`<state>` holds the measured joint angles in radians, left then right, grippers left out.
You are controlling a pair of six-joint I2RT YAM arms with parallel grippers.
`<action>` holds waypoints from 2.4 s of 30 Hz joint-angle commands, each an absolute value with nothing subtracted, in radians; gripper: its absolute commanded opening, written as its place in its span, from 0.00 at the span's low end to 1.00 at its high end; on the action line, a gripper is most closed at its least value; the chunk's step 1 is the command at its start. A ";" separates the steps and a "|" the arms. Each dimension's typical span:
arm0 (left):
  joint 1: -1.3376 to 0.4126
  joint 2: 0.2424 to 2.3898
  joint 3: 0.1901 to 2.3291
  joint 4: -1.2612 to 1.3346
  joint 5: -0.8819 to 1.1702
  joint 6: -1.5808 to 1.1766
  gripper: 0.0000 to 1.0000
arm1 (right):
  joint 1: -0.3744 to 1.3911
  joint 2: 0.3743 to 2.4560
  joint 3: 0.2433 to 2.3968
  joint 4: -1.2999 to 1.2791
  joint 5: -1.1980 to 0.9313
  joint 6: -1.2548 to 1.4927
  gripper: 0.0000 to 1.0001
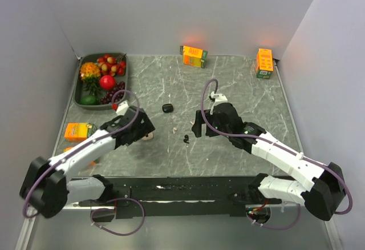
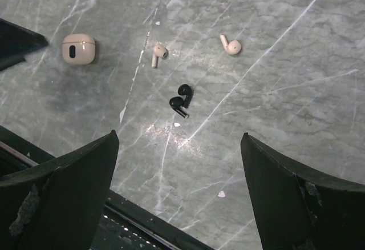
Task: Insert the wireless bluetooth earbuds into the charging case
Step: Pick up the charging case at the center of the board.
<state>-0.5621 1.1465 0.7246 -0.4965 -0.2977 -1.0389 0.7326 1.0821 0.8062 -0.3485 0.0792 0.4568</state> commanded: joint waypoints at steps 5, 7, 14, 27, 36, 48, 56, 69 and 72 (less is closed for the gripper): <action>-0.669 1.345 0.818 -0.575 -0.423 -1.262 0.96 | 0.730 1.043 0.873 -0.327 0.077 0.459 0.96; -0.670 1.358 0.802 -0.566 -0.423 -1.279 0.96 | 0.732 1.032 0.868 -0.336 0.084 0.456 0.96; -0.669 1.414 0.824 -0.554 -0.451 -1.186 0.97 | 0.732 1.017 0.850 -0.333 0.084 0.448 0.96; -0.627 1.532 0.891 -0.554 -0.451 -0.993 0.97 | 0.732 0.996 0.821 -0.334 0.084 0.456 0.96; -0.612 1.531 0.858 -0.497 -0.423 -0.983 0.95 | 0.730 0.968 0.804 -0.348 0.104 0.445 0.97; -0.612 1.572 0.819 -0.411 -0.384 -0.959 0.76 | 0.730 0.979 0.804 -0.357 0.103 0.442 0.97; -0.612 1.575 0.804 -0.405 -0.380 -0.946 0.63 | 0.732 0.988 0.801 -0.357 0.098 0.448 0.97; -0.611 1.555 0.782 -0.417 -0.371 -0.939 0.79 | 0.732 0.996 0.795 -0.344 0.097 0.451 0.97; -0.612 1.554 0.773 -0.416 -0.361 -0.943 0.74 | 0.732 0.997 0.790 -0.344 0.095 0.451 0.97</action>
<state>-0.6121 1.5543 0.8146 -0.3954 -0.4046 -0.9363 0.7322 1.0004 0.8040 -0.3588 0.0883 0.4515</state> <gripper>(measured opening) 0.770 0.966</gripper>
